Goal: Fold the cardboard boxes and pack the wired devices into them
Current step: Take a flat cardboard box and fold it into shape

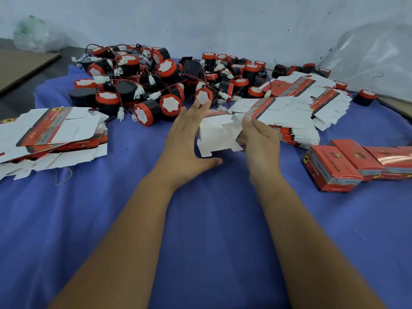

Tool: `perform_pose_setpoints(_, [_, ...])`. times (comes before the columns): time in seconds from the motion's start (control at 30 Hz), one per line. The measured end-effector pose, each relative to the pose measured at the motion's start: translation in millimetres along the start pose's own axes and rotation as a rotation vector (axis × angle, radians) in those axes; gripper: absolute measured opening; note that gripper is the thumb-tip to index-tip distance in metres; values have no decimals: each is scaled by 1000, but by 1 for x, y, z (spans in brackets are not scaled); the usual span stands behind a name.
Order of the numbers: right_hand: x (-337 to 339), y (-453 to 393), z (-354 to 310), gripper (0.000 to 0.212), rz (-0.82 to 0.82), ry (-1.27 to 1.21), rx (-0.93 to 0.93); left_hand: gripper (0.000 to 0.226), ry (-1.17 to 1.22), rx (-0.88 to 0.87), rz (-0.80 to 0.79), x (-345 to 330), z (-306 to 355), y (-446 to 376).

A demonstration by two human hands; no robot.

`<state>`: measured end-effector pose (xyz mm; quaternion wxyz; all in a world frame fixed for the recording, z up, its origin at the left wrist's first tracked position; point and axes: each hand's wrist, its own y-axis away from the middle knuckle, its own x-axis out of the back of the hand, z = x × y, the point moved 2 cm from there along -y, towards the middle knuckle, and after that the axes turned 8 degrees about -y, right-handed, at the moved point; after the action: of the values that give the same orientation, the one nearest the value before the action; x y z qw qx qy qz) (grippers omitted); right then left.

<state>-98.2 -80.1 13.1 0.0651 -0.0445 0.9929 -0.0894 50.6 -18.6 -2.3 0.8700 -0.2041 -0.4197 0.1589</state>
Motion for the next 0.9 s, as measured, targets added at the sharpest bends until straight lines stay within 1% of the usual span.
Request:
perform_pose_setpoints(0.03, [0,-1,-2,25,10,-93,-34,101,-15,-17,15,0,0,0])
perform_pose_setpoints(0.1, [0,-1,-5,21,11,-175,-79,81,26,-73,109,1,1,-1])
perform_pose_setpoints(0.17, [-1,0,-6,21,1,-146,-58,65,124,-55,197,5,4,-1])
perform_pose_setpoints(0.2, [-2,2,-8,23,-20,-124,-16,59,180,-36,231,7,5,-1])
perform_pose_setpoints(0.27, [-6,5,-11,25,-133,-106,95,48,236,-17,297,12,9,-1])
perform_pose_setpoints(0.3, [-9,8,-12,21,-215,-117,142,43,251,1,324,14,10,-1])
perform_pose_setpoints(0.33, [-12,10,-11,14,-295,-127,162,39,272,27,346,16,10,-1])
perform_pose_setpoints(0.37, [-15,11,-10,11,-360,-125,158,36,294,52,362,17,10,-2])
perform_pose_setpoints(0.43, [-19,13,-6,28,-421,-91,148,33,328,86,369,19,11,-2])
perform_pose_setpoints(0.47, [-20,13,-3,32,-428,-66,142,32,346,99,364,19,12,-1])
perform_pose_setpoints(0.57, [-22,12,-1,37,-393,-29,146,36,466,158,339,20,14,1])
perform_pose_setpoints(0.63, [-22,11,1,38,-371,-33,145,39,586,173,287,20,16,0])
perform_pose_setpoints(0.7, [-23,10,3,39,-357,-48,127,48,700,167,234,19,16,-3])
perform_pose_setpoints(0.73, [-23,8,4,38,-350,-62,114,53,739,163,217,18,17,-4])
perform_pose_setpoints(0.8, [-21,6,3,28,-315,-109,71,59,804,156,178,16,19,-4])
perform_pose_setpoints(0.83, [-21,5,2,22,-291,-138,47,57,817,151,154,14,20,-4])
perform_pose_setpoints(0.9, [-20,4,3,12,-257,-188,16,44,762,136,121,8,22,-3])
